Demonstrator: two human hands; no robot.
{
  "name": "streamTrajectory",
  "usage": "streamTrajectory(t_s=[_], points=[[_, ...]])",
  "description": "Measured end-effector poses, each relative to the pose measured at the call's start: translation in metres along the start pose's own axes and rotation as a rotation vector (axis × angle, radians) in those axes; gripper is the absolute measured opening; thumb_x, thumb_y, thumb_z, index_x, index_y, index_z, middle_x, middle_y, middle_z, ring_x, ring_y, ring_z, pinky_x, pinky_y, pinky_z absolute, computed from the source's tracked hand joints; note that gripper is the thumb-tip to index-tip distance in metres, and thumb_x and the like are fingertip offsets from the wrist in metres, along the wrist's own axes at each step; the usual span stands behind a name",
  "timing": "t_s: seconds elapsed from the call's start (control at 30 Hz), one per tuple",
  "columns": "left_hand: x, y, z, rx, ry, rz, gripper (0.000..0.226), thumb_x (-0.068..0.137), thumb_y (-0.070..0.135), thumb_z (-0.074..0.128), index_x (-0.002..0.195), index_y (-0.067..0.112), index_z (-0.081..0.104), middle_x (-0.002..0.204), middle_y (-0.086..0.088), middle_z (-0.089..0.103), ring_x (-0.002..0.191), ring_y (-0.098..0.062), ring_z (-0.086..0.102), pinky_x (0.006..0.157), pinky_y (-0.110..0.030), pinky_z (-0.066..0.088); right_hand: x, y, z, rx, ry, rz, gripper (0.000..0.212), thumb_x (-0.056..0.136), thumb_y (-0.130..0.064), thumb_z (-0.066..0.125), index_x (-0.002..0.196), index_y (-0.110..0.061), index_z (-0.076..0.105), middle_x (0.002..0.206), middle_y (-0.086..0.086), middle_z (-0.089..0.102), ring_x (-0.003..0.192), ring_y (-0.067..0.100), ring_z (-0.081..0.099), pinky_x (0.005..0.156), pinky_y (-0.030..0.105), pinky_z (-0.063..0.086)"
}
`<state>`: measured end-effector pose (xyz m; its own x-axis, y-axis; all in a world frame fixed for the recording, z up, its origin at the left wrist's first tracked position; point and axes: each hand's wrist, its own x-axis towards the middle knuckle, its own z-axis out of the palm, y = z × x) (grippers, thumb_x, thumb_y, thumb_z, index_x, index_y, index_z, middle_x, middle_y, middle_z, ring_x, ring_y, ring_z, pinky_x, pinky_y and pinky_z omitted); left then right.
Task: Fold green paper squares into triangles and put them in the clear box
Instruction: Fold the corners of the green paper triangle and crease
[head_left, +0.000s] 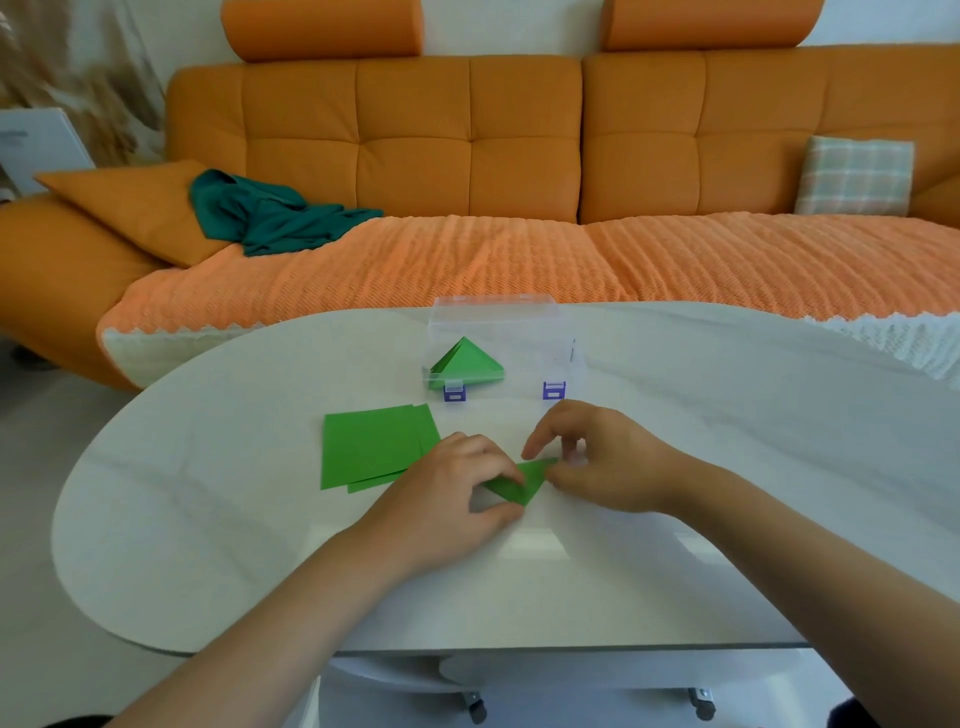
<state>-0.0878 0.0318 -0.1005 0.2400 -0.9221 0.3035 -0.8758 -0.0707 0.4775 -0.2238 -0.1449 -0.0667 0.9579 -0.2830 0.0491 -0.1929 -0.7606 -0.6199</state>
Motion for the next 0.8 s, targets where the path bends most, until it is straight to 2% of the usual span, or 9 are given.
streamTrajectory(t_s=[0.1, 0.17, 0.27, 0.37, 0.53, 0.67, 0.8], points=[[0.004, -0.002, -0.002, 0.038, 0.013, 0.054, 0.015, 0.085, 0.027, 0.065, 0.099, 0.028, 0.071, 0.091, 0.015, 0.063, 0.088, -0.005, 0.054, 0.079, -0.028, 0.048, -0.004, 0.000, 0.005, -0.078, -0.046, -0.109, 0.017, 0.076, -0.034, 0.078, 0.092, -0.037, 0.072, 0.100, -0.018, 0.060, 0.089, 0.002, 0.055, 0.078, 0.016, 0.046], [0.005, -0.001, -0.003, 0.045, 0.000, 0.081, 0.016, 0.083, 0.034, 0.066, 0.097, 0.027, 0.071, 0.091, 0.015, 0.063, 0.088, -0.007, 0.055, 0.078, -0.031, 0.048, -0.004, 0.002, 0.010, -0.111, 0.000, -0.154, 0.014, 0.076, -0.038, 0.079, 0.087, -0.037, 0.071, 0.098, -0.017, 0.062, 0.089, 0.002, 0.055, 0.078, 0.019, 0.047], [0.007, -0.001, -0.004, 0.029, -0.009, 0.088, 0.023, 0.079, 0.043, 0.071, 0.096, 0.028, 0.069, 0.092, 0.017, 0.061, 0.089, -0.005, 0.055, 0.081, -0.030, 0.048, -0.003, 0.004, 0.014, -0.150, 0.058, -0.176, 0.012, 0.079, -0.037, 0.077, 0.089, -0.036, 0.072, 0.095, -0.017, 0.061, 0.081, 0.001, 0.052, 0.075, 0.023, 0.047], [0.008, -0.002, -0.004, 0.026, 0.024, 0.109, 0.022, 0.080, 0.040, 0.072, 0.096, 0.025, 0.070, 0.090, 0.015, 0.063, 0.086, -0.005, 0.056, 0.078, -0.029, 0.048, -0.001, 0.006, 0.018, -0.246, 0.095, -0.238, 0.014, 0.084, -0.038, 0.072, 0.096, -0.030, 0.073, 0.094, -0.015, 0.060, 0.074, 0.001, 0.048, 0.069, 0.025, 0.045], [0.007, -0.002, -0.004, 0.070, 0.055, 0.171, 0.018, 0.086, 0.035, 0.070, 0.097, 0.021, 0.070, 0.090, 0.010, 0.065, 0.083, -0.009, 0.058, 0.074, -0.030, 0.050, -0.002, 0.005, 0.014, -0.232, 0.056, -0.221, 0.027, 0.080, -0.051, 0.066, 0.101, -0.035, 0.071, 0.096, -0.017, 0.058, 0.083, 0.004, 0.055, 0.075, 0.024, 0.049], [0.007, 0.000, -0.005, 0.049, 0.077, 0.153, 0.013, 0.088, 0.029, 0.066, 0.095, 0.020, 0.071, 0.089, 0.010, 0.064, 0.081, -0.008, 0.059, 0.071, -0.030, 0.050, 0.000, 0.006, 0.009, -0.191, 0.021, -0.184, 0.027, 0.077, -0.051, 0.072, 0.101, -0.039, 0.071, 0.097, -0.017, 0.058, 0.084, 0.002, 0.055, 0.077, 0.024, 0.049], [0.007, 0.003, -0.007, -0.023, 0.096, 0.097, 0.015, 0.088, 0.030, 0.062, 0.094, 0.020, 0.072, 0.088, 0.013, 0.065, 0.080, -0.003, 0.060, 0.073, -0.024, 0.049, 0.002, 0.005, 0.016, -0.224, 0.123, -0.228, 0.017, 0.084, -0.044, 0.072, 0.096, -0.034, 0.074, 0.089, -0.016, 0.061, 0.068, -0.005, 0.048, 0.067, 0.024, 0.044]])
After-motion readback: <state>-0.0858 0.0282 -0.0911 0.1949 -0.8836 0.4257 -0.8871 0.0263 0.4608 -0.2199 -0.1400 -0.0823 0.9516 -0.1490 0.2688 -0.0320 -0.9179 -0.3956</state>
